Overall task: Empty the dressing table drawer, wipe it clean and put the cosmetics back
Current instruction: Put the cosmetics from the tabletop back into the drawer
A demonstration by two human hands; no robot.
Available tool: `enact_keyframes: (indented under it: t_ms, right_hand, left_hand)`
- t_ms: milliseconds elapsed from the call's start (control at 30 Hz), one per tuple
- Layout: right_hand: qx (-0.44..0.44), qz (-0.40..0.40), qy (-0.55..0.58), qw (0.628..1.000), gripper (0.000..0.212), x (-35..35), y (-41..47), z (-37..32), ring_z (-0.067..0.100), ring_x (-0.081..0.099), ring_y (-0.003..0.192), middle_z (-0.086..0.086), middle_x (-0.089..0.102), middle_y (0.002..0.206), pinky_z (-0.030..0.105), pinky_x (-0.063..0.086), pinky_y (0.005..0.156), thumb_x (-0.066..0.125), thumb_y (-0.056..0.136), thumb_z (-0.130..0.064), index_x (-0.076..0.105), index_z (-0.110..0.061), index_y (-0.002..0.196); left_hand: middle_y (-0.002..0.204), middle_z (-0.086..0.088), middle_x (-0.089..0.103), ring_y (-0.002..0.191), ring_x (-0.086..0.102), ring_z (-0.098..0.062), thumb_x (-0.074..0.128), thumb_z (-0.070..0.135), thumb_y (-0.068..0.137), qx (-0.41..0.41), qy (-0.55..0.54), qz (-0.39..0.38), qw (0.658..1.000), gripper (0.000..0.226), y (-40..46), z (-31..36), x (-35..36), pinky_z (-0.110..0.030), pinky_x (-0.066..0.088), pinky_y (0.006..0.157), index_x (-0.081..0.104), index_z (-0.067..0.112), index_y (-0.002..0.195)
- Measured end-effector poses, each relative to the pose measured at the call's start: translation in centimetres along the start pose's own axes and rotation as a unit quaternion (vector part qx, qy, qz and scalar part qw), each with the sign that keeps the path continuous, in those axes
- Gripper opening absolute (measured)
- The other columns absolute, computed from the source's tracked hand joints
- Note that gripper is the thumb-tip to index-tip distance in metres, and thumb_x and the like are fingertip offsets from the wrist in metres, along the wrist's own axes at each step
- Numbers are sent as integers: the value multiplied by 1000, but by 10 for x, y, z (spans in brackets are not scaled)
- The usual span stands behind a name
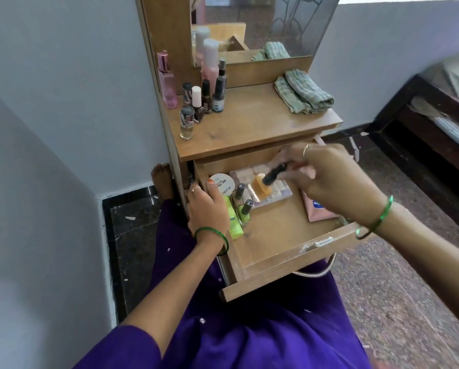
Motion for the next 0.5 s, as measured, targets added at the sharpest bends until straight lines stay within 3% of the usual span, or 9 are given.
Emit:
enact_keyframes:
  t_ms: [133, 267, 500]
  right_hand:
    - [9, -27, -4, 1000, 14, 24, -20, 15, 4, 56, 69, -5, 66, 82, 5, 42, 71, 70, 80, -9, 71, -10, 94]
    - [28, -53, -27, 998, 16, 45, -25, 27, 21, 65, 76, 5, 70, 86, 27, 48, 71, 70, 80, -8, 70, -8, 96]
    - [102, -56, -29, 993, 18, 72, -8, 35, 28, 63, 82, 9, 71, 81, 40, 51, 73, 72, 79, -23, 69, -8, 88]
  left_hand:
    - [121, -7, 56, 108, 55, -31, 30, 42, 99, -19, 12, -4, 1000, 41, 1, -1, 2, -36, 36, 73, 50, 12, 117]
    - [121, -7, 57, 108, 55, -31, 30, 41, 99, -14, 13, 0, 1000, 39, 0, -1, 1, -35, 35, 72, 50, 12, 117]
    - [124, -7, 56, 109, 55, -32, 30, 42, 99, -20, 14, -2, 1000, 41, 1, -2, -1, -35, 34, 72, 49, 12, 121]
Point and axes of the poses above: each hand's wrist, its own y-axis towards the middle knuckle, its own x-axis out of the palm, z = x × y, the point moved 2 cm from there along y, towards the middle knuckle
